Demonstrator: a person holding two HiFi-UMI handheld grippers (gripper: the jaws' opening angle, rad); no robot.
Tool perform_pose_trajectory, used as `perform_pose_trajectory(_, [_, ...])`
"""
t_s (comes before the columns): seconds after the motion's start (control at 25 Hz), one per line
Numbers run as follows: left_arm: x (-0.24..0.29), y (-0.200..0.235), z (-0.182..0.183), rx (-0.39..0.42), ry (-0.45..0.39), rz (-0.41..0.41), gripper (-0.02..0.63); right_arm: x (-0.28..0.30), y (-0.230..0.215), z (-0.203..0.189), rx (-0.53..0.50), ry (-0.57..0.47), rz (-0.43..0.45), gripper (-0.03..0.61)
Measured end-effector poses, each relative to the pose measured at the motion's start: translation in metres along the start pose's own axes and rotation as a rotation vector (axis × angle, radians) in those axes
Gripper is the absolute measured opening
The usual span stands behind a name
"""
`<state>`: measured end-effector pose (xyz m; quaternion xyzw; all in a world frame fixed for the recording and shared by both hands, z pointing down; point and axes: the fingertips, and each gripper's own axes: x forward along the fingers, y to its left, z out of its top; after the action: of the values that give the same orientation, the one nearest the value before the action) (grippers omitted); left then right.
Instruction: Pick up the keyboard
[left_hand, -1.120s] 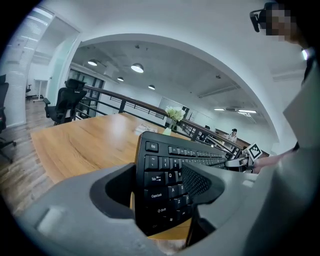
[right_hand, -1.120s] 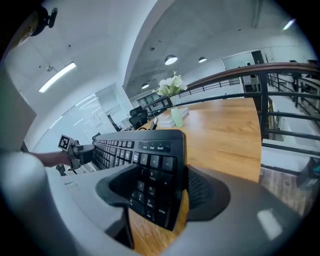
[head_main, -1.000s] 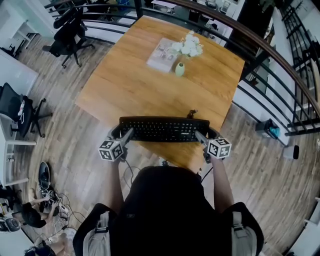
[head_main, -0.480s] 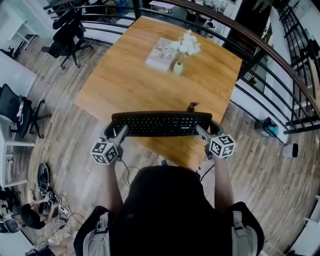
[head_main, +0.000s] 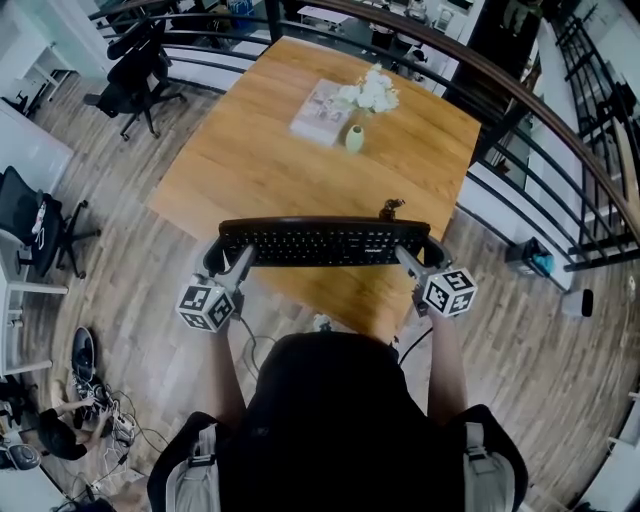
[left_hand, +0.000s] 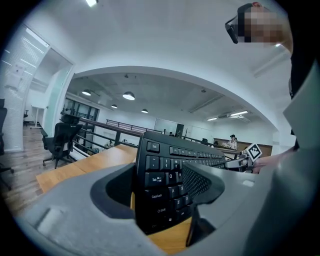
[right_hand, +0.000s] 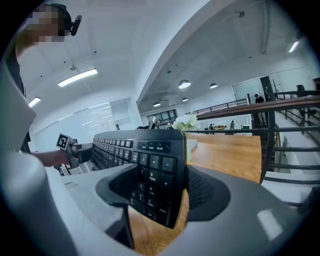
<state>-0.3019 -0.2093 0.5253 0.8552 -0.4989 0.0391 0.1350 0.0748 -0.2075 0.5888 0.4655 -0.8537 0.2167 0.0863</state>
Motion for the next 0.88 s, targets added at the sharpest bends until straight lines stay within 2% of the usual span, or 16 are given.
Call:
perform_pose_trajectory(0.16, [-0.001,-0.005,0.011,0.016,-0.034,-0.003,0.290,-0.004,0.000,0.011,-0.012,-0.014,-0.002,0.285])
perform_pose_trajectory(0.68, [-0.006,-0.010,0.023,0.031,-0.057,-0.011,0.290,-0.012,0.004,0.021,-0.025,-0.023,-0.008,0.285])
perform_pose_trajectory(0.88, [-0.008,-0.012,0.025,0.001,-0.087,-0.011,0.290,-0.015,0.003,0.022,-0.037,-0.025,-0.010,0.287])
